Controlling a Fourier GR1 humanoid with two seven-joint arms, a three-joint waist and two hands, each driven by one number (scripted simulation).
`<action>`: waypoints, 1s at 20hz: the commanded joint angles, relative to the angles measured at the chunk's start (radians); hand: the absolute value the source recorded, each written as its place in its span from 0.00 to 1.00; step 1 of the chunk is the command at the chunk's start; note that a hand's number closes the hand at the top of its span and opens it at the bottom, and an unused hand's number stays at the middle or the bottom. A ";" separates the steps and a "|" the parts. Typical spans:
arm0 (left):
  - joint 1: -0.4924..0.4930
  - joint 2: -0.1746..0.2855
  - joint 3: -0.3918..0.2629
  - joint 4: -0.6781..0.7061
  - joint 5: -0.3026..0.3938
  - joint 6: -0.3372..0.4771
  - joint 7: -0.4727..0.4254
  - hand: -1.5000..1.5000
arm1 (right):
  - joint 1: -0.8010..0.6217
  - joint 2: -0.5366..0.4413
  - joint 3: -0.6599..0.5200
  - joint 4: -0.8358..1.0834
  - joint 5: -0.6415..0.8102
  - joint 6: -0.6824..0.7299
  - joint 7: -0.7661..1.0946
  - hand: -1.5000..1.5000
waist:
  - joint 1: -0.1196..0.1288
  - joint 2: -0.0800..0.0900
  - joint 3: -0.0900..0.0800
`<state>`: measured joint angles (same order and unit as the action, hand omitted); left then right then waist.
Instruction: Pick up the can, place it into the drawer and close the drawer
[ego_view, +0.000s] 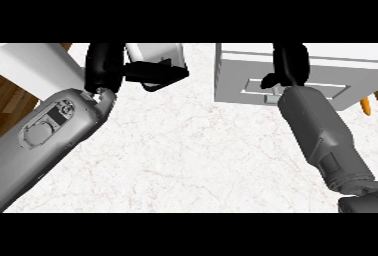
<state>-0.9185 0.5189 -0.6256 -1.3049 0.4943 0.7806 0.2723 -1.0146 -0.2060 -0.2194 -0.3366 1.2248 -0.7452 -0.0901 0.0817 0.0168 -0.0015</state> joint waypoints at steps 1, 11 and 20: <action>0.037 0.026 0.024 -0.028 -0.012 -0.008 -0.012 0.00 | -0.084 -0.012 -0.027 0.066 -0.015 -0.003 -0.012 0.00 | 0.011 0.012 0.004; 0.120 0.026 0.017 -0.104 -0.028 -0.007 -0.037 0.00 | -0.143 0.034 -0.163 0.049 -0.188 0.047 -0.178 0.00 | 0.031 0.021 0.007; 0.181 0.030 0.037 -0.105 -0.028 -0.025 -0.058 0.00 | -0.181 0.097 -0.332 0.018 -0.398 0.160 -0.338 0.00 | -0.009 0.007 0.005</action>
<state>-0.7739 0.5609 -0.5900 -1.4081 0.4649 0.7631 0.2336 -1.1227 -0.1763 -0.4538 -0.2807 0.9570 -0.6045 -0.4003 0.0612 0.0313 0.0070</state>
